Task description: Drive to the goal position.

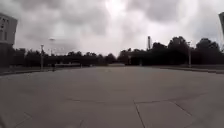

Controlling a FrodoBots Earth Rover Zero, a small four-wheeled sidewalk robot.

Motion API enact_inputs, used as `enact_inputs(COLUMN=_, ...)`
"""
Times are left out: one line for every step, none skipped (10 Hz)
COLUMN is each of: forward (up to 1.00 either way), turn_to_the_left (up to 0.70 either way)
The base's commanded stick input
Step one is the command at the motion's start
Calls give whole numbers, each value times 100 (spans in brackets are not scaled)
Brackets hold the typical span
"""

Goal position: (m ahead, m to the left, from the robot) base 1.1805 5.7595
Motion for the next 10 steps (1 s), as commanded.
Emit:
enact_inputs(forward=70, turn_to_the_left=0)
enact_inputs(forward=70, turn_to_the_left=0)
enact_inputs(forward=70, turn_to_the_left=0)
enact_inputs(forward=70, turn_to_the_left=-30)
enact_inputs(forward=70, turn_to_the_left=-35)
enact_inputs(forward=70, turn_to_the_left=-19)
enact_inputs(forward=70, turn_to_the_left=-4)
enact_inputs(forward=70, turn_to_the_left=0)
enact_inputs(forward=70, turn_to_the_left=0)
enact_inputs(forward=70, turn_to_the_left=0)
